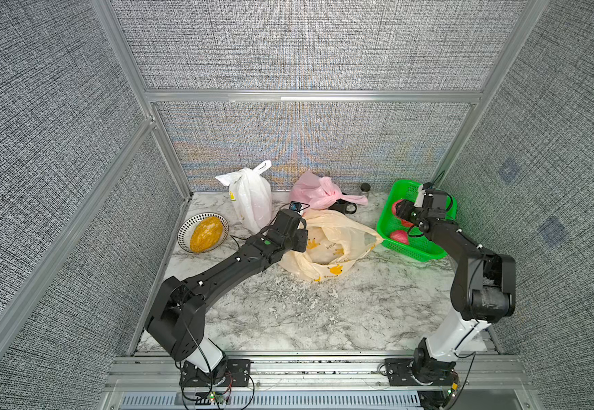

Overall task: Untie the knot of a plastic bag & take out the apple
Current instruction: Place the apple in the basket.

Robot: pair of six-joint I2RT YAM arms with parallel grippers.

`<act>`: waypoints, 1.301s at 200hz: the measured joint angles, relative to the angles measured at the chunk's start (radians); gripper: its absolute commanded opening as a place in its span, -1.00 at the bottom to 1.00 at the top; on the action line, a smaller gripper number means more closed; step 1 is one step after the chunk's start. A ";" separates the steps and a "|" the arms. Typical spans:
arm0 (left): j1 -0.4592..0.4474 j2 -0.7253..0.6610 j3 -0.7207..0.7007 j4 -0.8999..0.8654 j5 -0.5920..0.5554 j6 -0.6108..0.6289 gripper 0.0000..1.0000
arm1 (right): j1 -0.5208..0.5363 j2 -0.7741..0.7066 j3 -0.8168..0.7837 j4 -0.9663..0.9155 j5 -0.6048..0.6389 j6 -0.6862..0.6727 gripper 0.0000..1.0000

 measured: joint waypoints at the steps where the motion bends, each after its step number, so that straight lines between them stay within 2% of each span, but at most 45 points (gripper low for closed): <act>1: 0.000 0.000 0.000 -0.001 0.000 0.000 0.02 | 0.000 0.002 0.000 0.000 0.000 0.000 -0.11; 73: -0.006 0.026 0.021 -0.019 0.017 -0.004 0.10 | -0.018 0.142 0.058 -0.003 0.001 -0.007 0.05; 137: -0.008 0.040 0.024 -0.020 0.024 -0.004 0.18 | -0.018 0.143 0.047 -0.027 0.004 -0.007 0.70; 174: -0.008 0.041 0.024 -0.023 0.025 -0.007 0.19 | -0.019 0.100 0.047 -0.036 -0.015 -0.006 0.83; 221: -0.011 0.032 0.016 -0.023 0.024 -0.008 0.19 | -0.022 0.013 0.048 -0.051 -0.108 0.006 0.83; 260: -0.012 0.019 -0.001 -0.022 0.024 -0.014 0.19 | -0.020 -0.071 0.020 -0.059 -0.304 0.043 0.75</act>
